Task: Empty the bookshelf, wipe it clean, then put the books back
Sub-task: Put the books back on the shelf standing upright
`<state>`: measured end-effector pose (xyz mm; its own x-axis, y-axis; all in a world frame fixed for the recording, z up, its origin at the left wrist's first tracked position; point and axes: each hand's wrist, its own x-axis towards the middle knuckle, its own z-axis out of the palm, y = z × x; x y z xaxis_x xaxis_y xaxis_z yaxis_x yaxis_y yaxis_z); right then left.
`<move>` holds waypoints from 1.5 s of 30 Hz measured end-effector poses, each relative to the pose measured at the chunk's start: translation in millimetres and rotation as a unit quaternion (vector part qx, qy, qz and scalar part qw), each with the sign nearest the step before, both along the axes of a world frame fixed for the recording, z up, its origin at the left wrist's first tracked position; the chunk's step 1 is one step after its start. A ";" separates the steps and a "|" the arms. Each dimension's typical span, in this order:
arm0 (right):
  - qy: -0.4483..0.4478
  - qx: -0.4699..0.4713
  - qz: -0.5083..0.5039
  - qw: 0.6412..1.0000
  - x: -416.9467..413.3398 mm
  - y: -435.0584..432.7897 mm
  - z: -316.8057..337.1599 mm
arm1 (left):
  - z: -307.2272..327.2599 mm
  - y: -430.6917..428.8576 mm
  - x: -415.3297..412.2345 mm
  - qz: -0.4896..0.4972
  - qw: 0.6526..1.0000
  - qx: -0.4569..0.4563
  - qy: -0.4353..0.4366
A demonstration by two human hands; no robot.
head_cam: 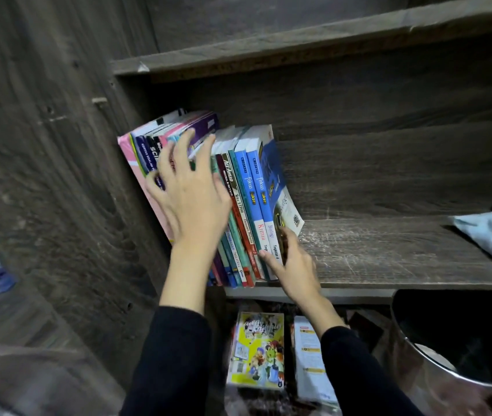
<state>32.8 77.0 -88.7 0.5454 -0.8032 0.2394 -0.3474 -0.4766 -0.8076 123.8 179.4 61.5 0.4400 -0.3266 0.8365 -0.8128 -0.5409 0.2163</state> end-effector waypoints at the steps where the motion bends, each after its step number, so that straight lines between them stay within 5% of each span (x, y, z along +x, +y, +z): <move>1: 0.004 -0.005 -0.003 1.000 0.9 -0.6 0.5 | 5.9 -1.7 4.1 0.009 0.999 0.041 -0.002; 6: 0.020 -0.025 -0.001 0.999 -1.5 -5.2 2.5 | 15.9 -6.4 11.3 0.041 0.992 0.116 -0.018; 15: 0.044 -0.031 -0.006 0.999 -0.7 -1.3 2.7 | 13.0 -2.9 8.2 0.011 0.991 0.121 -0.057; 23: 0.051 -0.020 -0.010 0.998 0.6 -0.6 2.0 | 3.9 3.7 1.5 -0.090 0.996 0.015 -0.001; 26: 0.051 -0.023 -0.011 0.998 0.7 -0.1 3.1 | -9.6 6.2 -11.2 -0.186 0.977 -0.092 0.051; 31: 0.049 -0.024 -0.011 0.998 -0.6 2.4 3.2 | -23.1 10.1 -31.3 -0.205 0.945 -0.241 0.083; 39: 0.039 -0.043 -0.013 0.998 1.0 -5.6 0.1 | -13.8 42.8 -37.5 -0.254 0.898 -0.337 0.125; 45: -0.041 -0.017 0.018 0.999 -6.0 3.5 -3.7 | -22.3 44.4 -40.5 -0.279 0.922 -0.148 0.225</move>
<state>26.8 80.5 -92.5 0.5507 -0.7742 0.3119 -0.2632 -0.5157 -0.8153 83.3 223.7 39.3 0.5961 -0.3936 0.6998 -0.7390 0.0717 0.6699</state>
